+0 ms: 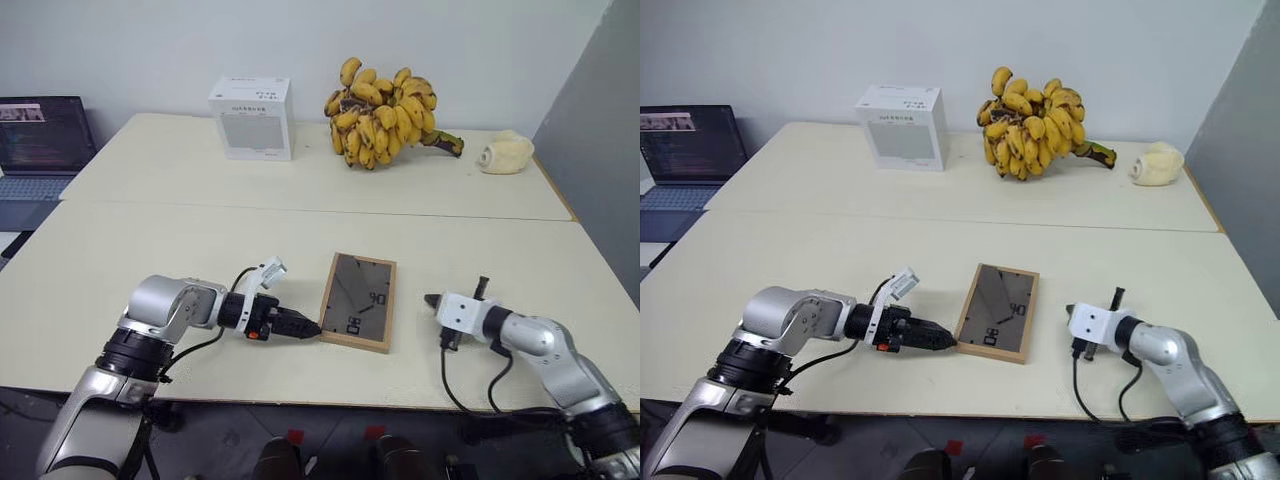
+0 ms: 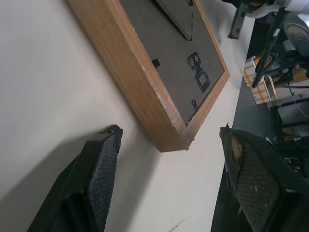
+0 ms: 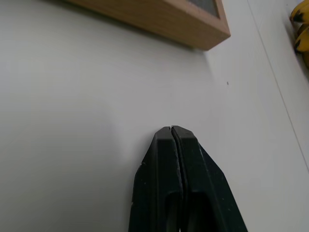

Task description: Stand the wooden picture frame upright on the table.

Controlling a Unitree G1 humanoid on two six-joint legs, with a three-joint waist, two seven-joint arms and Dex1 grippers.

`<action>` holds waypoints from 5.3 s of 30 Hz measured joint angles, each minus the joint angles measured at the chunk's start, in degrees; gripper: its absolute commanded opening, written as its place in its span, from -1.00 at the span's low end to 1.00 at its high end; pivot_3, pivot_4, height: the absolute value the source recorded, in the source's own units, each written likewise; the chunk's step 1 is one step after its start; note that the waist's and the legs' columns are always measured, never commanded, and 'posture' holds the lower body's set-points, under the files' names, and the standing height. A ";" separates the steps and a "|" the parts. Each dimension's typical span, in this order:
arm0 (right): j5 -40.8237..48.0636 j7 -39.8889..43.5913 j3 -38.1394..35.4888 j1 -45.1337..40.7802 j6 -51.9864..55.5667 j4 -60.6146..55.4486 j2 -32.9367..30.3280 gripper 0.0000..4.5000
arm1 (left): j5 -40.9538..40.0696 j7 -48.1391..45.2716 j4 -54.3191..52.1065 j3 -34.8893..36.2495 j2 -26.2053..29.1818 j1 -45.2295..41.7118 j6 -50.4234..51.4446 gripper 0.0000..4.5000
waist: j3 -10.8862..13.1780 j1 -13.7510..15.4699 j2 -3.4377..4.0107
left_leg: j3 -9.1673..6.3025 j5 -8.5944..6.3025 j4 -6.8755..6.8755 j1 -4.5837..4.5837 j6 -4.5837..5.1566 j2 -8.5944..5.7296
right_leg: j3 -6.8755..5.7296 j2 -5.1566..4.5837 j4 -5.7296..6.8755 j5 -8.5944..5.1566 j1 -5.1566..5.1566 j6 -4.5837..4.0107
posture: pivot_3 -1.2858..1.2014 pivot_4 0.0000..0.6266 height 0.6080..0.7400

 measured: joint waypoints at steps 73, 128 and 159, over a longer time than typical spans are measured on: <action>39.42 -5.63 -14.83 -20.03 46.39 -31.75 16.77 0.89 | -5.50 12.38 -7.13 16.77 -8.60 -6.24 -3.56 -0.43 | 0.13 -1.13 0.20 | -0.21 0.01 -0.05 -0.60 -0.01 0.01 | -0.18 0.00 -0.06 0.06 -0.46 -0.10 | 0.03 -0.52 1.00; 30.60 -5.29 -5.95 -20.93 39.43 -21.53 10.09 0.97 | 15.15 0.78 36.70 8.18 -16.96 -28.77 -30.64 -0.43 | 0.18 -1.09 0.25 | -0.50 0.01 -0.07 -1.02 0.00 -0.02 | -0.53 0.00 -0.16 0.07 -0.68 -0.12 | 0.03 -0.52 1.00; -50.05 -69.55 9.90 -34.17 -44.45 19.34 -8.38 0.97 | -13.86 9.07 -14.96 18.02 -1.94 -10.00 23.92 -0.43 | 0.34 -1.45 0.34 | -0.43 0.10 0.19 -0.82 -0.10 -0.06 | -0.32 -0.01 0.75 -0.03 -0.91 -0.30 | 0.03 -0.52 1.00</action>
